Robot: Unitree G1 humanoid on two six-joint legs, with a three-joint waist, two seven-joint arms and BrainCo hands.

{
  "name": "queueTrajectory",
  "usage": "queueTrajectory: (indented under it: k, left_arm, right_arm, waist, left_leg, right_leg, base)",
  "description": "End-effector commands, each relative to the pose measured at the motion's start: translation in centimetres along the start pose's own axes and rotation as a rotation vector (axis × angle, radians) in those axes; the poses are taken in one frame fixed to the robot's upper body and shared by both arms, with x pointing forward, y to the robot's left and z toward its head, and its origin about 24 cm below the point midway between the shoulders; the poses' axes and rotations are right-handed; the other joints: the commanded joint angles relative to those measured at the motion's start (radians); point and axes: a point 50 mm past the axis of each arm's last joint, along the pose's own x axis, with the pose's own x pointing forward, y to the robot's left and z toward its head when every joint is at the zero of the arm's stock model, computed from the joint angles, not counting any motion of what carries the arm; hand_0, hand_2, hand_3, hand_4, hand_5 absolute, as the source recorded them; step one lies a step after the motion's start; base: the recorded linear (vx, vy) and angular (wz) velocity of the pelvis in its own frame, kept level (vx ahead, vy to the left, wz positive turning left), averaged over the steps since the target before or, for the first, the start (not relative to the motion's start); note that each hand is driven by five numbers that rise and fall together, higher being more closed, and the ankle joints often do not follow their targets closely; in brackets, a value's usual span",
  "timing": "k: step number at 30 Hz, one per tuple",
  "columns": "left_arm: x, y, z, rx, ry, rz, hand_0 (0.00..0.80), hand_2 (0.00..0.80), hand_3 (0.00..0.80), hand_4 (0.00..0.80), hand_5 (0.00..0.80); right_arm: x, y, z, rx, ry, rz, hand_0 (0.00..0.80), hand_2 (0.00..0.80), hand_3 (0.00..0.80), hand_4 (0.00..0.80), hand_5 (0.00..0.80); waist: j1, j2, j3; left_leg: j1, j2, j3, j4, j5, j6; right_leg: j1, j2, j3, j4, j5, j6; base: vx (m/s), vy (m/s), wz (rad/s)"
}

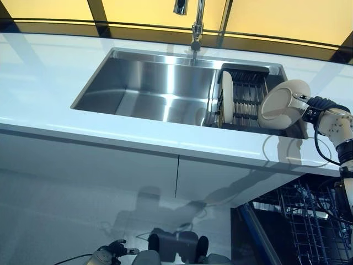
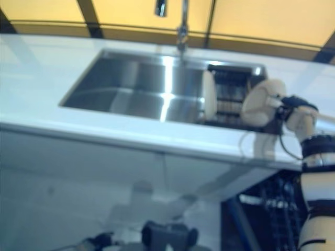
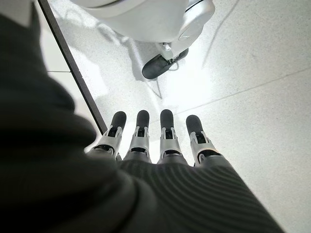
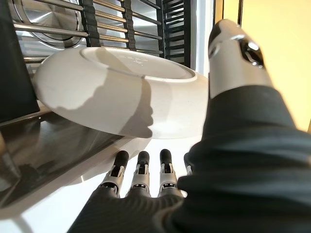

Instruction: Take plates into dishwasher

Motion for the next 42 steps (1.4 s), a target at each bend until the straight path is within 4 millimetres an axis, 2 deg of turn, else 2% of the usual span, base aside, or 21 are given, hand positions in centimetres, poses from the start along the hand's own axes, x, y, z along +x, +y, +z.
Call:
queueTrajectory:
  k: [1,15,16,18,21,22,29,37,39,40,42]
  left_arm:
    - [0.3,0.0,1.5,0.039,-0.038,-0.002,0.0,0.0,0.0,0.0,0.0]
    - [0.3,0.0,1.8,0.035,-0.048,0.003,0.0,0.0,0.0,0.0,0.0]
    - [0.3,0.1,1.8,0.036,-0.048,0.003,0.0,0.0,0.0,0.0,0.0]
    - [0.3,0.1,1.9,0.037,-0.049,0.003,0.0,0.0,0.0,0.0,0.0]
    - [0.3,0.0,1.9,0.037,-0.051,0.003,0.0,0.0,0.0,0.0,0.0]
    - [0.3,0.0,2.0,0.038,-0.052,0.003,0.0,0.0,0.0,0.0,0.0]
    - [0.3,0.1,2.3,0.04,-0.059,0.003,0.0,0.0,0.0,0.0,0.0]
    - [0.3,0.2,2.4,0.04,-0.063,0.006,0.0,0.0,0.0,0.0,0.0]
    - [0.3,0.2,2.4,0.04,-0.063,0.007,0.0,0.0,0.0,0.0,0.0]
    - [0.3,0.2,2.4,0.04,-0.063,0.007,0.0,0.0,0.0,0.0,0.0]
    - [0.3,0.2,2.4,0.039,-0.062,0.007,0.0,0.0,0.0,0.0,0.0]
  right_arm:
    - [-1.5,-0.5,5.6,-0.003,-0.179,-0.015,0.0,0.0,0.0,0.0,0.0]
    - [-1.4,-0.1,5.1,-0.017,-0.167,0.018,0.0,0.0,0.0,0.0,0.0]
    - [-1.4,0.0,5.1,-0.021,-0.169,0.022,0.085,0.085,0.085,0.085,0.085]
    - [-1.4,0.0,5.0,-0.03,-0.171,0.022,0.138,0.138,0.138,0.138,0.138]
    - [-1.4,0.2,5.0,-0.042,-0.18,0.032,0.37,0.37,0.37,0.37,0.37]
    - [-1.4,0.3,5.0,-0.048,-0.183,0.034,0.402,0.402,0.402,0.402,0.402]
    - [-1.6,0.9,5.2,-0.057,-0.194,0.053,0.496,0.496,0.496,0.496,0.496]
    - [-1.6,1.2,5.2,-0.066,-0.208,0.078,0.54,0.54,0.54,0.54,0.54]
    - [-1.7,1.3,5.2,-0.058,-0.215,0.087,0.599,0.599,0.599,0.599,0.599]
    - [-1.7,1.2,5.3,-0.056,-0.22,0.087,0.671,0.671,0.671,0.671,0.671]
    - [-1.8,1.4,5.4,-0.047,-0.232,0.092,0.753,0.753,0.753,0.753,0.753]
  waist:
    - [0.006,-0.019,0.006]
    - [0.0,-0.015,0.017]
    - [0.001,-0.014,0.018]
    - [0.001,-0.014,0.02]
    - [0.0,-0.013,0.022]
    - [-0.001,-0.014,0.022]
    - [-0.002,-0.014,0.029]
    - [-0.004,-0.018,0.034]
    - [-0.005,-0.02,0.034]
    - [-0.005,-0.02,0.034]
    - [-0.005,-0.021,0.032]
  left_leg:
    - [-0.03,0.035,0.011,-0.002,0.021,-0.058]
    - [-0.035,0.036,0.016,-0.004,0.026,-0.059]
    - [-0.036,0.036,0.017,-0.004,0.026,-0.059]
    - [-0.036,0.035,0.016,-0.005,0.026,-0.059]
    - [-0.037,0.035,0.018,-0.005,0.026,-0.059]
    - [-0.038,0.034,0.018,-0.005,0.026,-0.059]
    - [-0.042,0.036,0.021,-0.005,0.028,-0.06]
    - [-0.044,0.039,0.025,-0.005,0.029,-0.059]
    - [-0.043,0.04,0.025,-0.005,0.029,-0.059]
    - [-0.042,0.04,0.025,-0.005,0.028,-0.059]
    - [-0.042,0.04,0.026,-0.005,0.027,-0.059]
  right_leg:
    - [0.025,0.002,-0.006,0.101,-0.121,0.015]
    - [0.02,0.004,-0.004,0.099,-0.119,0.013]
    - [0.019,0.004,-0.005,0.098,-0.119,0.013]
    - [0.019,0.004,-0.005,0.098,-0.118,0.013]
    - [0.017,0.004,-0.005,0.095,-0.116,0.014]
    - [0.017,0.004,-0.005,0.095,-0.116,0.013]
    - [0.016,0.007,-0.003,0.088,-0.112,0.014]
    - [0.015,0.012,-0.001,0.084,-0.109,0.013]
    - [0.017,0.012,-0.001,0.084,-0.11,0.013]
    - [0.017,0.013,-0.001,0.084,-0.11,0.013]
    - [0.019,0.013,-0.001,0.083,-0.111,0.013]
  base:
    - [0.0,0.0,0.0]
    - [0.0,0.0,0.0]
    - [0.0,0.0,0.0]
    - [0.0,0.0,0.0]
    - [0.0,0.0,0.0]
    - [0.0,0.0,0.0]
    - [0.0,0.0,0.0]
    - [0.0,0.0,0.0]
    - [0.0,0.0,0.0]
    - [0.0,0.0,0.0]
    - [0.0,0.0,0.0]
